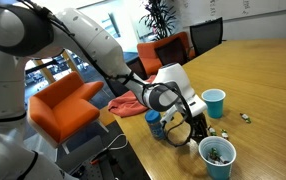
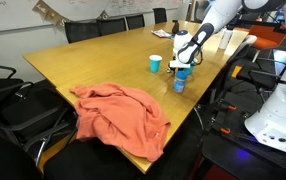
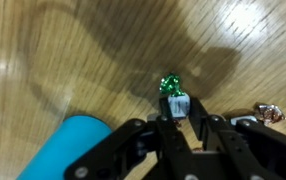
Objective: Put the sweet that's nearest to the cup on the right in the cup on the left
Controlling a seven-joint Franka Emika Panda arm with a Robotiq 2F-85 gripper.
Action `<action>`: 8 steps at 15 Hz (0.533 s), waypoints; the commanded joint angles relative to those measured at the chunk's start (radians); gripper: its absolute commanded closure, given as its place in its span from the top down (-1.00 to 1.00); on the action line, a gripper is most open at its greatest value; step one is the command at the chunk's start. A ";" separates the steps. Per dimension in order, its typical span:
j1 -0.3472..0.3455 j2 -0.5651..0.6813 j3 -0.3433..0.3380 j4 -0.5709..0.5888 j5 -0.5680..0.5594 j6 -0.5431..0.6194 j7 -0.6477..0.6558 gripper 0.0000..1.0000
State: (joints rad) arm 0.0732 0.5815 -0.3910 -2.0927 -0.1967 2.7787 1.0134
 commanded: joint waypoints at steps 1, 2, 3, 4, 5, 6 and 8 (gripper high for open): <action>0.036 0.011 -0.027 0.007 0.012 0.013 0.020 -0.96; 0.043 0.003 -0.031 0.002 0.010 0.011 0.020 -0.88; 0.050 -0.011 -0.035 -0.007 0.007 0.011 0.020 -0.88; 0.061 -0.043 -0.042 -0.028 0.003 0.016 0.020 -0.88; 0.073 -0.072 -0.053 -0.043 -0.004 0.019 0.020 -0.88; 0.093 -0.107 -0.074 -0.057 -0.017 0.020 0.025 -0.88; 0.108 -0.166 -0.095 -0.065 -0.022 0.019 0.028 -0.88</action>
State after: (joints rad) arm 0.1434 0.5390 -0.4448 -2.0927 -0.1969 2.7817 1.0134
